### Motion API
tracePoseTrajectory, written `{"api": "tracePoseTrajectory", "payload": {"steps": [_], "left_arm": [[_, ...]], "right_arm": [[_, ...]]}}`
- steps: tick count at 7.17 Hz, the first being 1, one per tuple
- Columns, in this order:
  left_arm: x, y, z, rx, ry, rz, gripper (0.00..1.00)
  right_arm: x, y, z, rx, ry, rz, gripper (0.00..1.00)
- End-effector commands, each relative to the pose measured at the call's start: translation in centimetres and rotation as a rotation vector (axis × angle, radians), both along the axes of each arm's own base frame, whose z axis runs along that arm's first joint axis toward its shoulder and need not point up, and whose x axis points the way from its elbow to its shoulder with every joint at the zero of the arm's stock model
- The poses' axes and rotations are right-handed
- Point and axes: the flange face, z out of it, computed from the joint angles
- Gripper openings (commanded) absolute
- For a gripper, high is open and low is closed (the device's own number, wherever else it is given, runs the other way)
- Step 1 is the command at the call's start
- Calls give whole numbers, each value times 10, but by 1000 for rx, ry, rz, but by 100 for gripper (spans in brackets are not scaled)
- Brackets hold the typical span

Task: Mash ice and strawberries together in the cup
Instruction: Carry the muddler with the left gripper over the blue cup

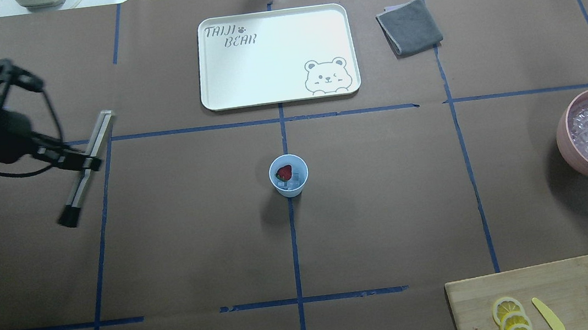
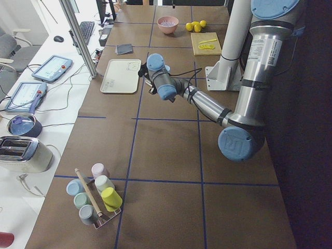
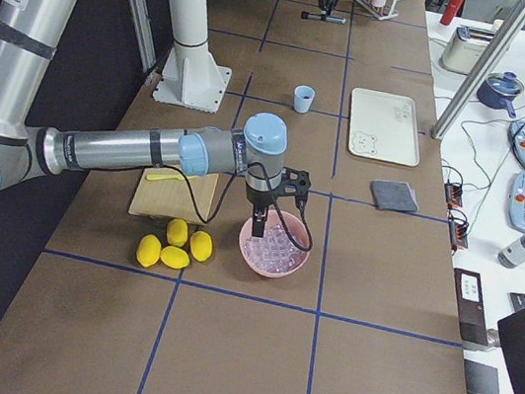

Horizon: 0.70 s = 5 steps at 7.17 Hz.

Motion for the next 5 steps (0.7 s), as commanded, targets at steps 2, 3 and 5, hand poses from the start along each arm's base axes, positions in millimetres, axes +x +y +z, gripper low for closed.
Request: {"api": "tracePoseTrajectory", "payload": {"steps": [2, 3, 5], "left_arm": [[60, 22, -121, 248, 189, -68, 1], [70, 31, -139, 349, 259, -242, 1], [149, 84, -132, 484, 387, -515, 2]], "right_arm": [[0, 0, 1, 0, 1, 0, 100], [0, 0, 1, 0, 1, 0, 100], [1, -1, 0, 1, 1, 2, 100]]}}
